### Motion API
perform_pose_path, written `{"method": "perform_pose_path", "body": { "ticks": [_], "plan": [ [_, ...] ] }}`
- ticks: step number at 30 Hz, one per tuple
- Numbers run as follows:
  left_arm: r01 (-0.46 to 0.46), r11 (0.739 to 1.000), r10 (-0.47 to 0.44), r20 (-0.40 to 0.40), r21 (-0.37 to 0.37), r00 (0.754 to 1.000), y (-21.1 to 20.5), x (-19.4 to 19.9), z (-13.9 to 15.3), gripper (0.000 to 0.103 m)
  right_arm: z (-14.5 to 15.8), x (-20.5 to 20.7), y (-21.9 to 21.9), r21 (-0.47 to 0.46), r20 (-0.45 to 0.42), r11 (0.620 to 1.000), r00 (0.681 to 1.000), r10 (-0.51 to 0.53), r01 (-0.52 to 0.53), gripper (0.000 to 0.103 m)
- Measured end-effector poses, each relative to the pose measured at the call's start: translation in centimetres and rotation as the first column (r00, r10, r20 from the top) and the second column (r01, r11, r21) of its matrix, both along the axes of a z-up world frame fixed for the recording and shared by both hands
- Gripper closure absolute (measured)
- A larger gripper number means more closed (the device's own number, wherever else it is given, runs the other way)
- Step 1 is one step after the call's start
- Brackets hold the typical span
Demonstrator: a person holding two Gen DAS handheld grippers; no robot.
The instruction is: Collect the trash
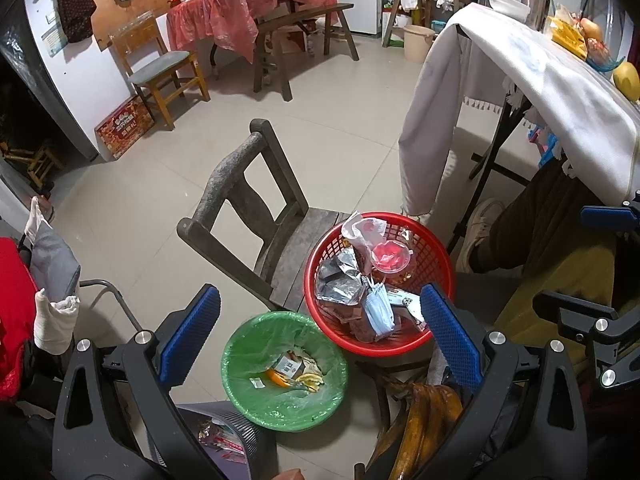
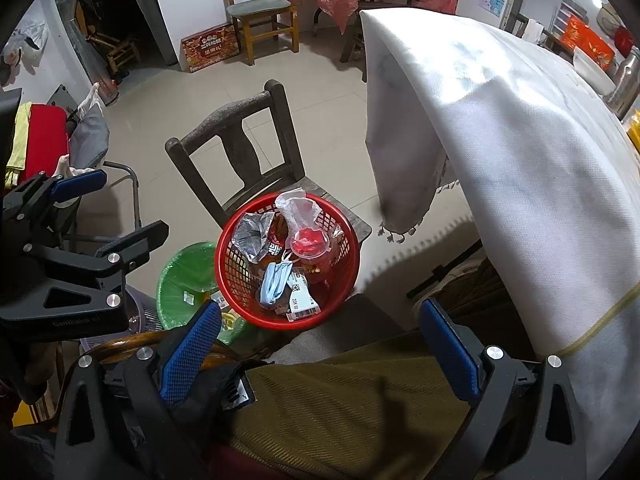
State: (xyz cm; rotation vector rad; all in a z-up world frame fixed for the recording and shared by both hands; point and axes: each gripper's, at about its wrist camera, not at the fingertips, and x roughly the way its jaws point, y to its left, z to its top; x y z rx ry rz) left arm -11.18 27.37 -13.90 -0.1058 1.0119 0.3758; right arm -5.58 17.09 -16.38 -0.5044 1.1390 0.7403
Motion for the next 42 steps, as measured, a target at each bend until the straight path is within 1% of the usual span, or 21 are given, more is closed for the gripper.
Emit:
{"method": "perform_pose_path", "body": {
  "ticks": [12,17,20,26,42],
  "plan": [
    [0.008,1.0,-0.008,0.004,-0.001,1.0,-0.21,0.07,-0.05,0.007,0.04,-0.03,-0.01,0.002,0.003,1.0,1.0,0.003,-0.003,0.006],
    [0.019,1.0,-0.019,0.001,-0.013,1.0,-0.5,0.36,-0.11,0.007,0.02,-0.05,0.01,0.001,0.003,1.0,1.0,0.003,-0.003,0.006],
    [0.029,1.0,-0.029,0.0,-0.005,1.0,-0.67,0.46,-0.16,0.007,0.02,-0.05,0.01,0.001,0.003,1.0,1.0,0.003,-0.003,0.006],
    [0.044,0.998,-0.044,0.003,0.039,0.999,-1.05,0.4,-0.14,0.007,0.02,-0.04,-0.02,0.001,0.004,1.0,1.0,0.003,-0.003,0.006],
    [0.042,0.999,-0.042,0.01,0.029,0.999,-0.69,0.33,-0.07,0.007,0.02,-0.06,-0.06,0.002,0.004,1.0,1.0,0.003,-0.003,0.006]
  ]
}}
